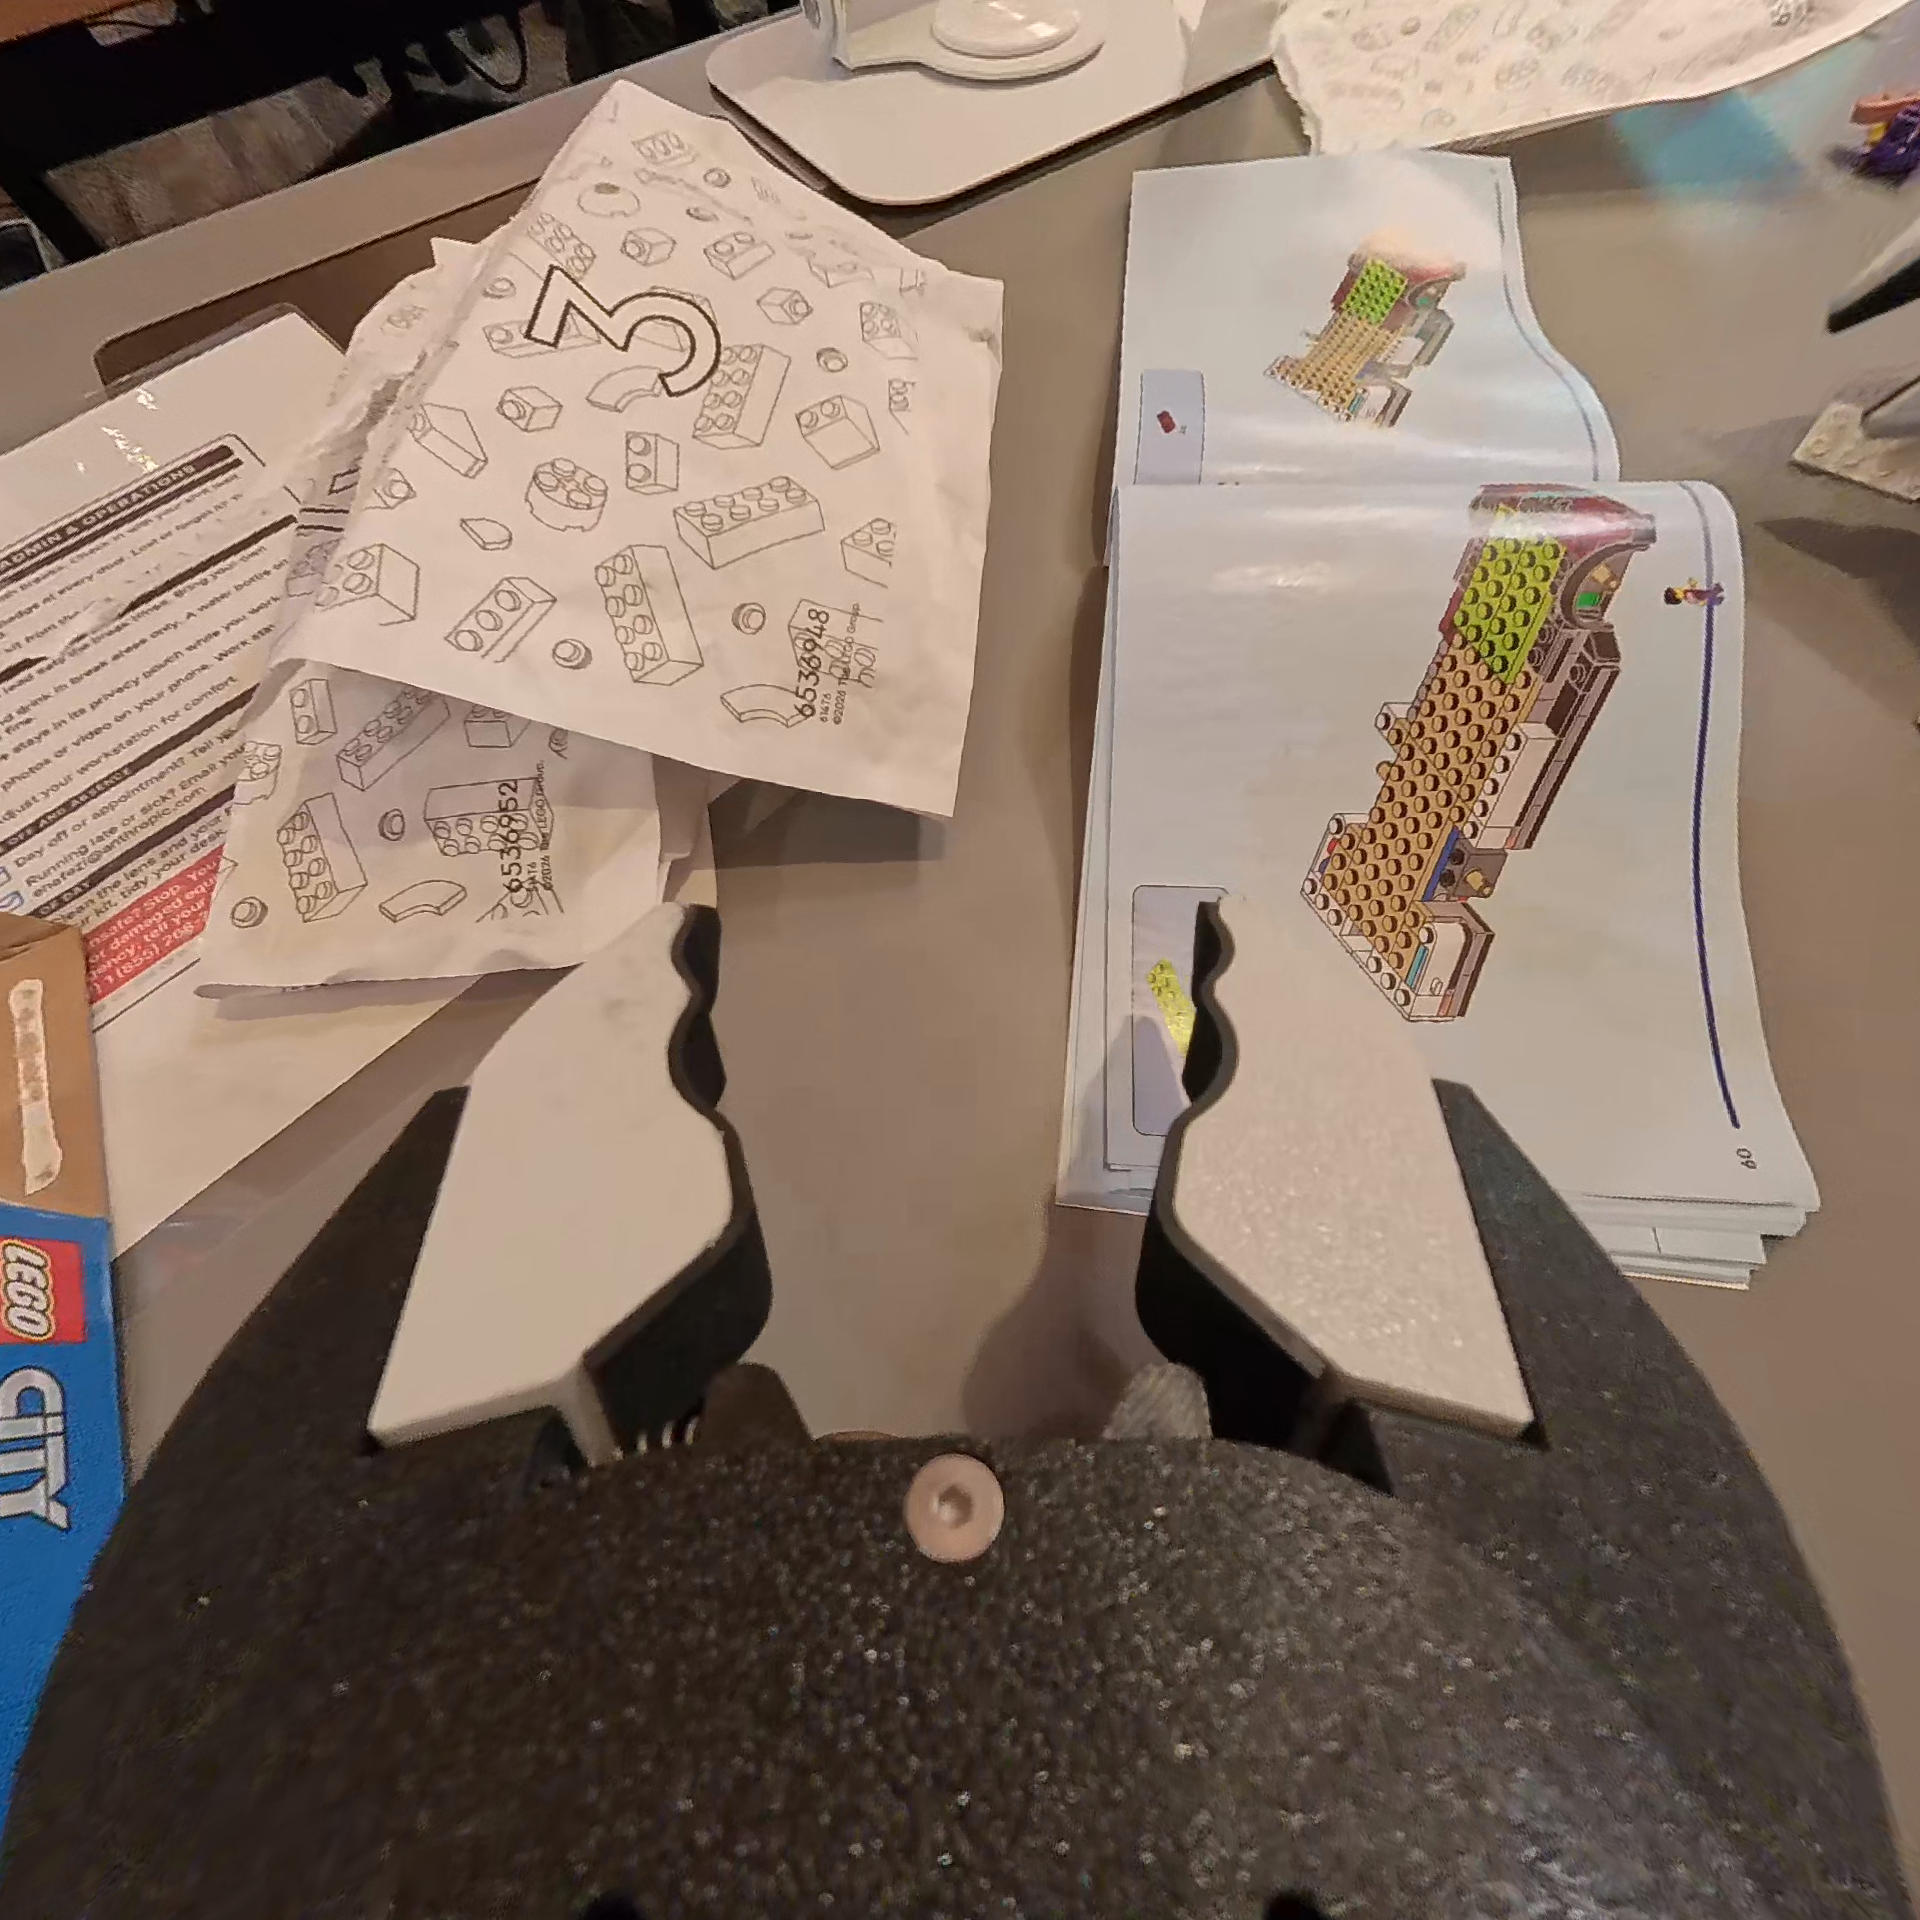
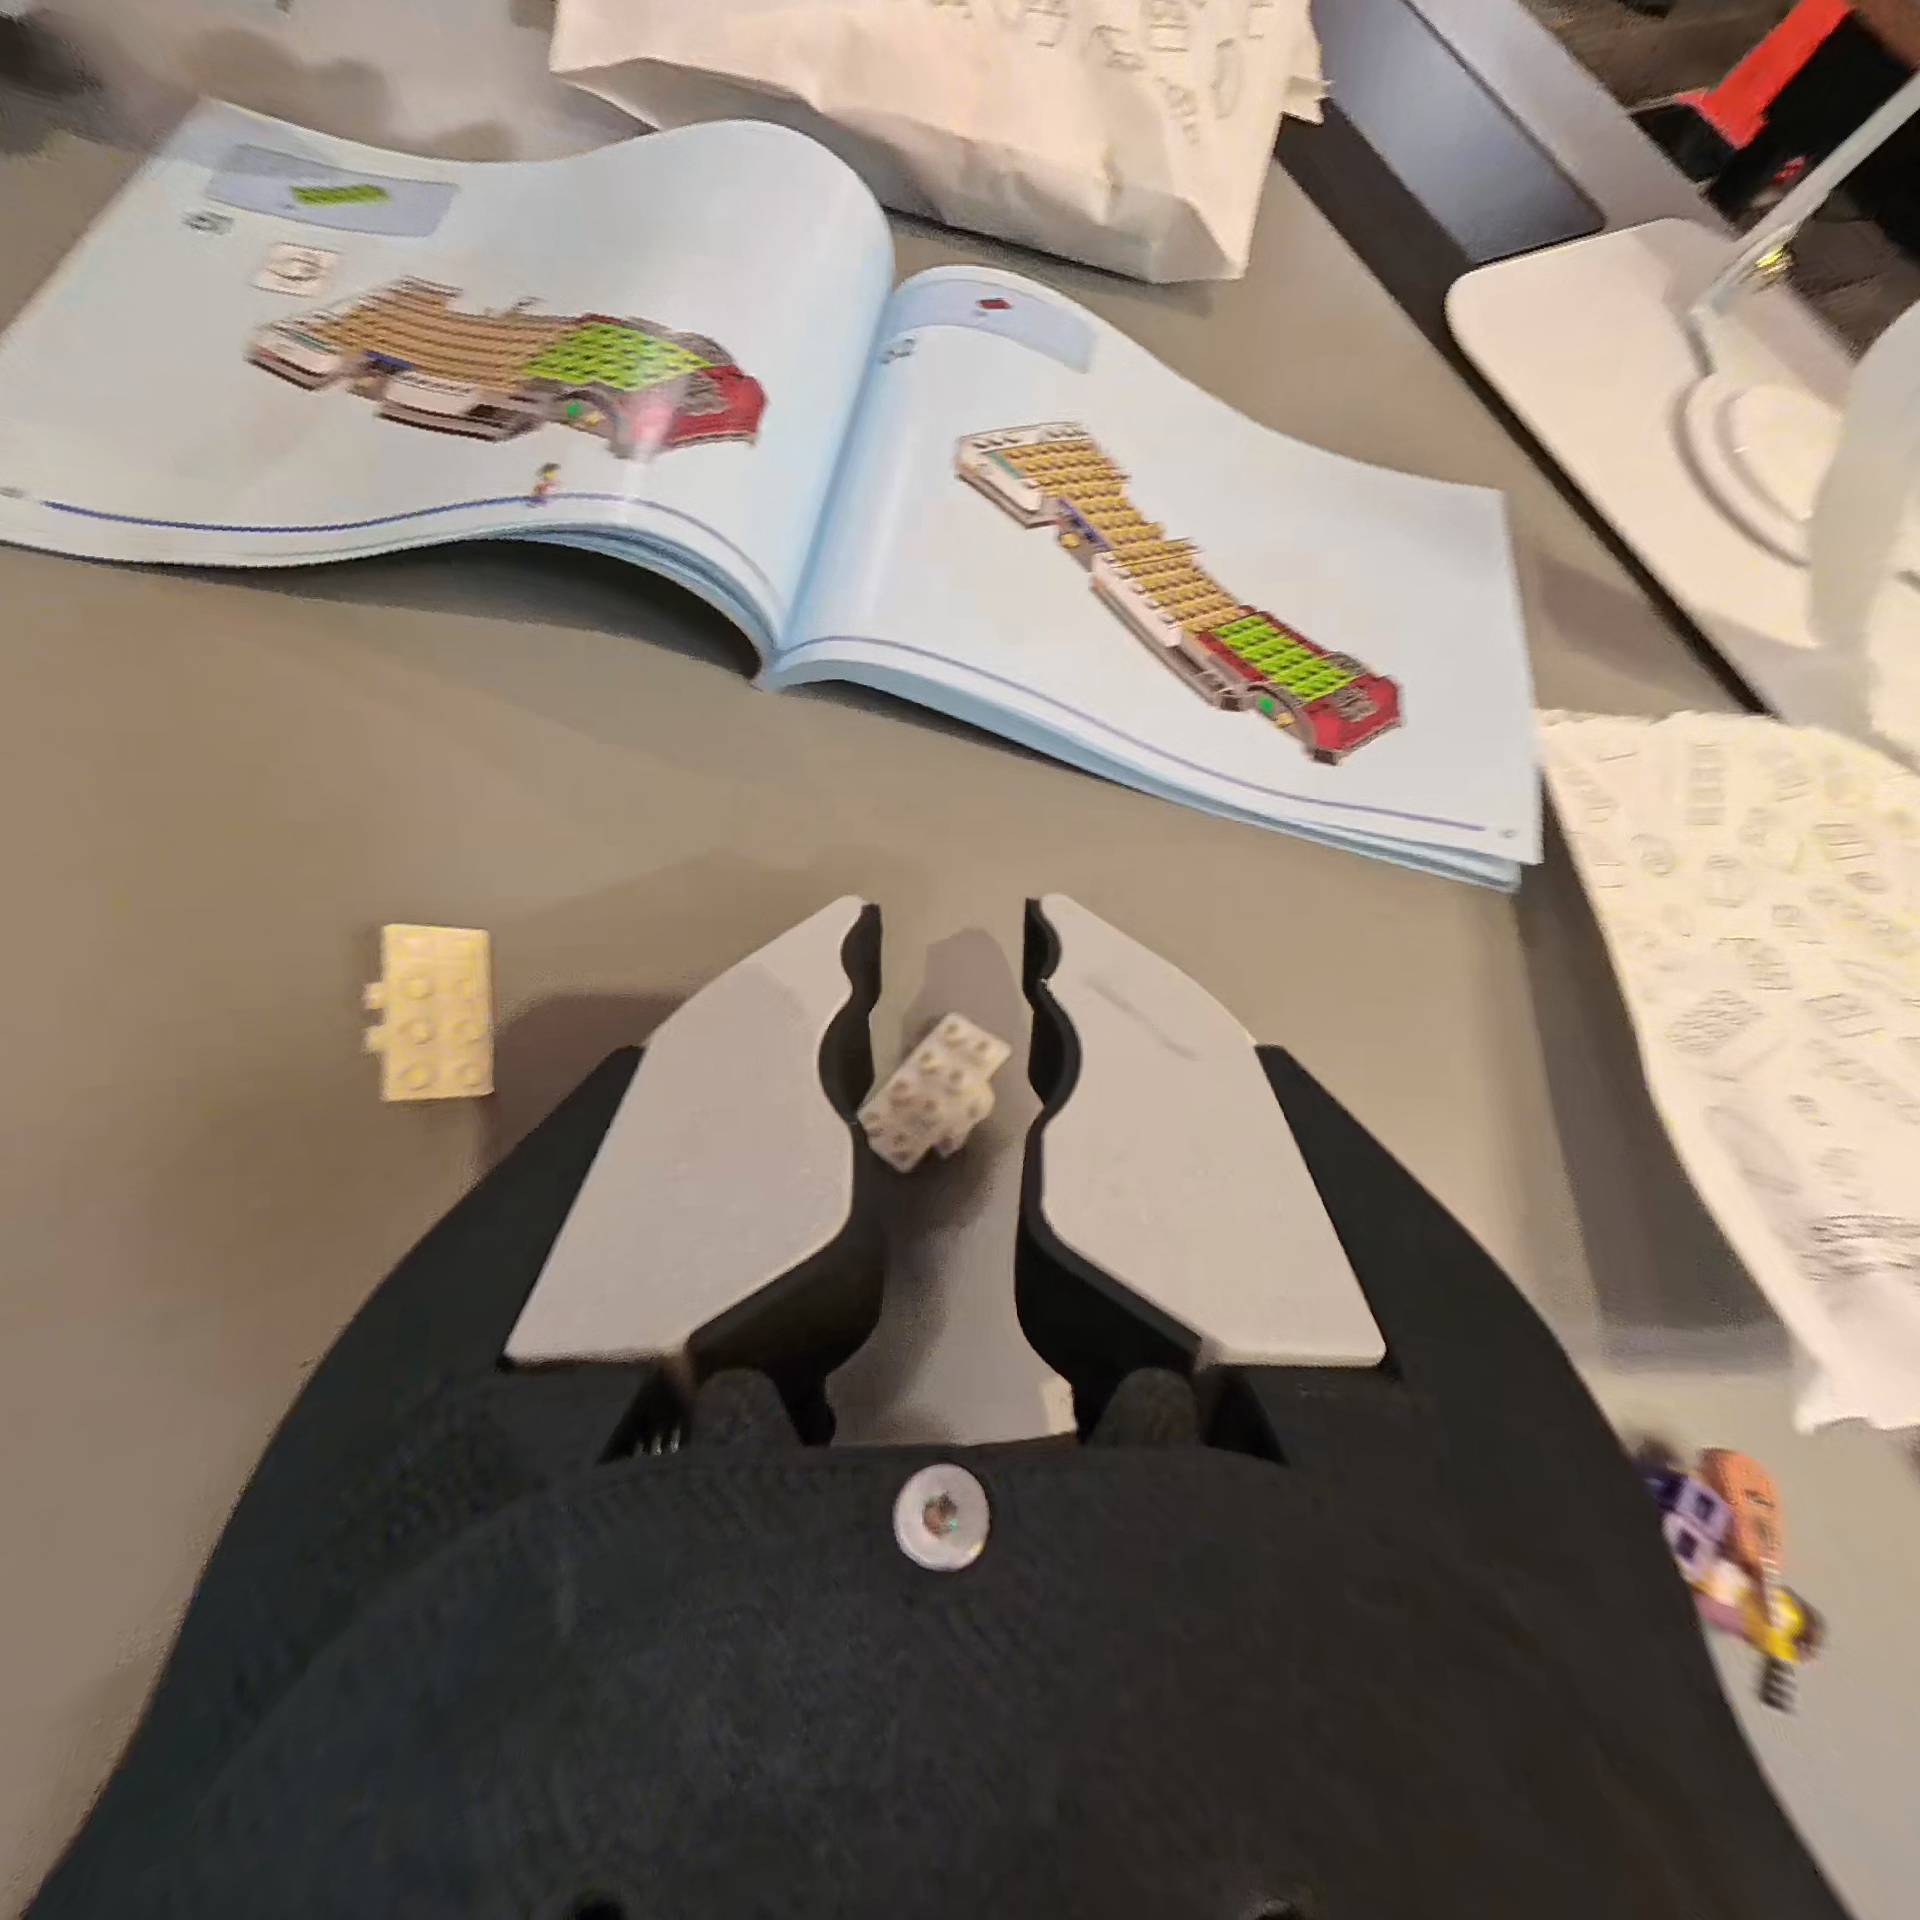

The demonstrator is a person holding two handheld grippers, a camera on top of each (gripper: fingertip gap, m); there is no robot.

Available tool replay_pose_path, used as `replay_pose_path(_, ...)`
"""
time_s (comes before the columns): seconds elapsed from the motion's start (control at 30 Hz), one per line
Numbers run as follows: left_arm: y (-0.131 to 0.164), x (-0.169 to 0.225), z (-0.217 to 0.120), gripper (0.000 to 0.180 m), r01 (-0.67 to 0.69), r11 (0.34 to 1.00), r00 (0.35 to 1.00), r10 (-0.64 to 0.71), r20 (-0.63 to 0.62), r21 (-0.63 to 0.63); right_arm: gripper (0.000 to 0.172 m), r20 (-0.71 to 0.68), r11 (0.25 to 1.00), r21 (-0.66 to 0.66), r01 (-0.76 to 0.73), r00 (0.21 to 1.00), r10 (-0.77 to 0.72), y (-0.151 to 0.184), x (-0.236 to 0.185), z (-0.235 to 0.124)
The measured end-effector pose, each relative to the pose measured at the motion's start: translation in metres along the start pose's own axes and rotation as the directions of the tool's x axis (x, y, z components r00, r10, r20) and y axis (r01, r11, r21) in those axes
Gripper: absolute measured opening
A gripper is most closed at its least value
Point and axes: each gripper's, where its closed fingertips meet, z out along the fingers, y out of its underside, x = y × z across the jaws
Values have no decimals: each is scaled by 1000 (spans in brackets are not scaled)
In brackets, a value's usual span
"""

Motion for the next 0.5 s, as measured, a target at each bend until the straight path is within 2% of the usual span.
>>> replay_pose_path(0.1,-1,2,0,89,-5,1000,1000,5,-13,15,27,65,998,34,-55,997,52,1,-9,-2)
replay_pose_path(0.5,-2,8,1,87,-35,999,998,36,-44,22,31,98,992,65,-108,990,101,-1,-6,-6)
